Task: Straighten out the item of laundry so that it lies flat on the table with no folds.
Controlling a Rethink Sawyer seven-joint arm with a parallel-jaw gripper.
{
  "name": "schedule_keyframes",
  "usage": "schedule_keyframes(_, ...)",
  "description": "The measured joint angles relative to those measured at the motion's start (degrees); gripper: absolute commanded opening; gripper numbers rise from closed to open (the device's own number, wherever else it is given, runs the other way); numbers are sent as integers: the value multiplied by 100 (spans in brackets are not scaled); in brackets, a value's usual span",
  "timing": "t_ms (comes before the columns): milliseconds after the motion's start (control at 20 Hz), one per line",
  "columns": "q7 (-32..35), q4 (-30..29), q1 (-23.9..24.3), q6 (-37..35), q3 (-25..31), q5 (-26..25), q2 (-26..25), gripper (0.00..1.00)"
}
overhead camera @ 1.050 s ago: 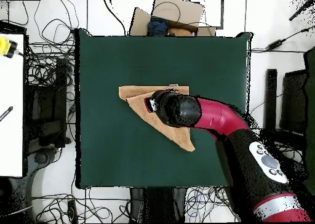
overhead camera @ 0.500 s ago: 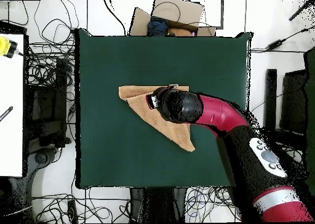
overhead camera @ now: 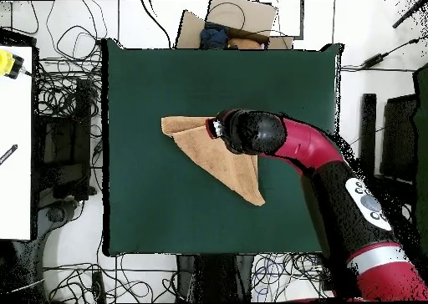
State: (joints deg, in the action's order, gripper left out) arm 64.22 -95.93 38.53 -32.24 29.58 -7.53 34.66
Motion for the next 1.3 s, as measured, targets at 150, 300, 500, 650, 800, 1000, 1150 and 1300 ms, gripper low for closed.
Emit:
schedule_keyframes(150,0,2,35,-7,0,-1,18,100)
schedule_keyframes(300,0,2,53,-7,0,-1,53,100)
schedule_keyframes(500,0,1,52,-7,0,-1,88,100)
schedule_keyframes(650,0,-6,51,-7,0,-1,132,100)
schedule_keyframes(800,0,-14,52,-7,0,-1,178,100)
schedule_keyframes(1000,0,-26,52,-7,0,-1,230,100)
schedule_keyframes(1150,0,-41,52,-8,0,-2,260,100)
schedule_keyframes(1300,0,-54,50,-8,0,-2,332,100)
